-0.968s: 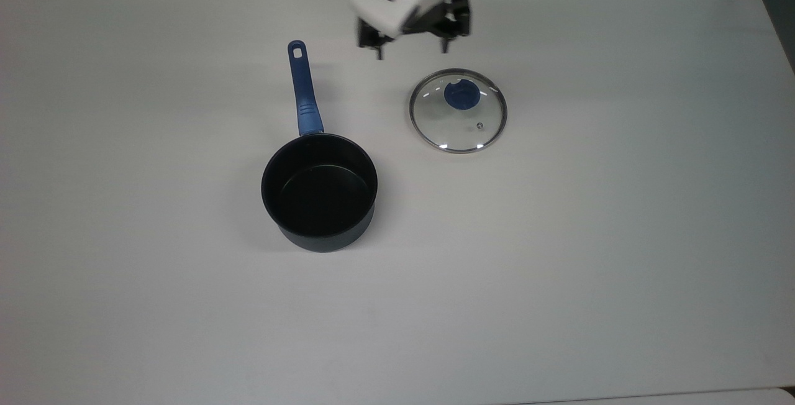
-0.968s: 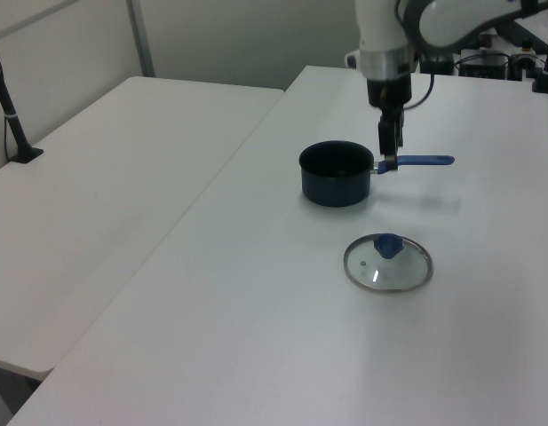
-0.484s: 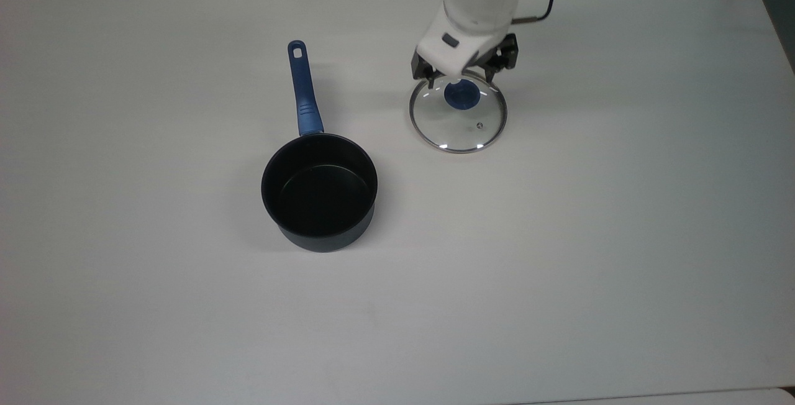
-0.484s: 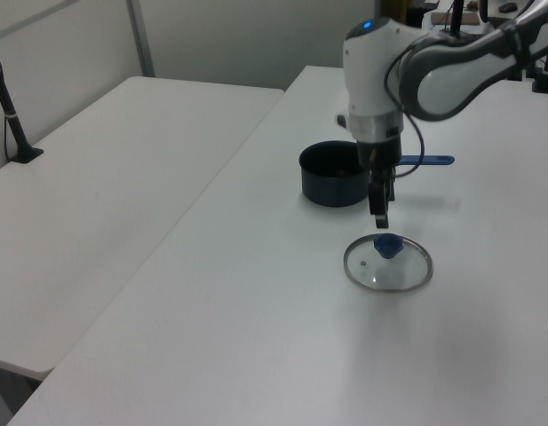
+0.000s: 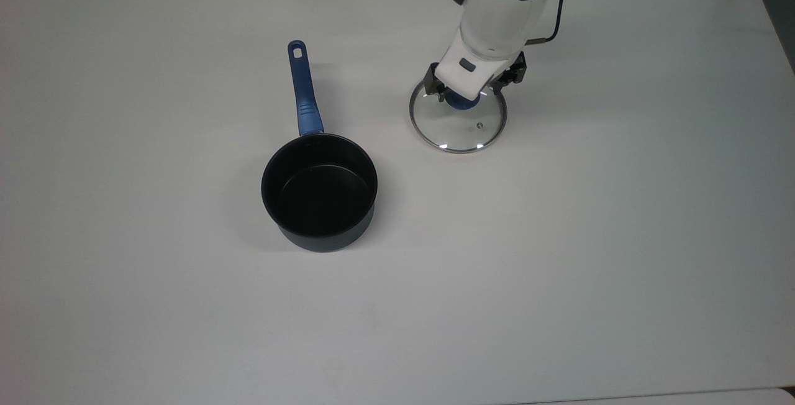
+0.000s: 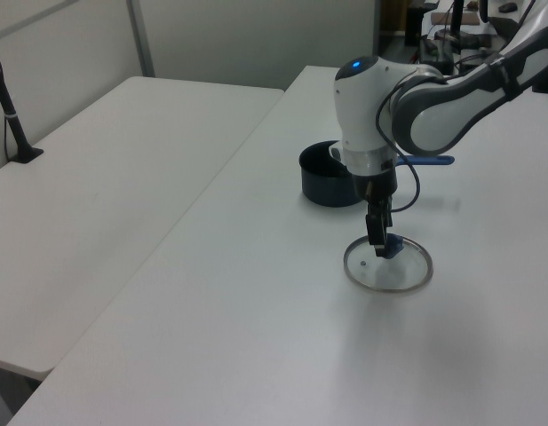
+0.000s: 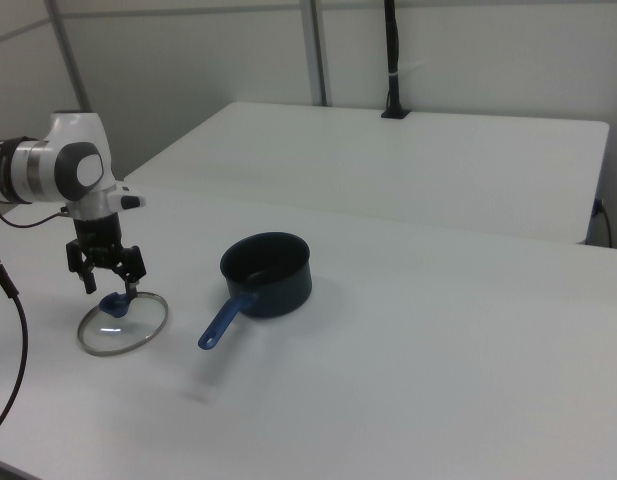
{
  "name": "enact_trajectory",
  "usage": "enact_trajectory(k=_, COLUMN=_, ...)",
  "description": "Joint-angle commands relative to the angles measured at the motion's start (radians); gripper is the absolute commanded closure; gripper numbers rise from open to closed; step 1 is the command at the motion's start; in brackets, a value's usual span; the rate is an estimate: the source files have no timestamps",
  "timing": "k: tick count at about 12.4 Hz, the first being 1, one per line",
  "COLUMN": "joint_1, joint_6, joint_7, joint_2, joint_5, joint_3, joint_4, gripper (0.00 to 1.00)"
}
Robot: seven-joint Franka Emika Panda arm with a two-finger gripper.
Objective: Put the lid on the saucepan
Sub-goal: 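Lower the gripper and close it on the blue lid knob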
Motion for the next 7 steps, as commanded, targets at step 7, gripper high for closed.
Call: enact_trajectory(k=7, joint_1=0.014, joint_6=0.047, joint_7=0.018, joint_2=0.022, joint_5=-0.063, joint_3=-0.002, joint_4=-0.021, gripper=0.32)
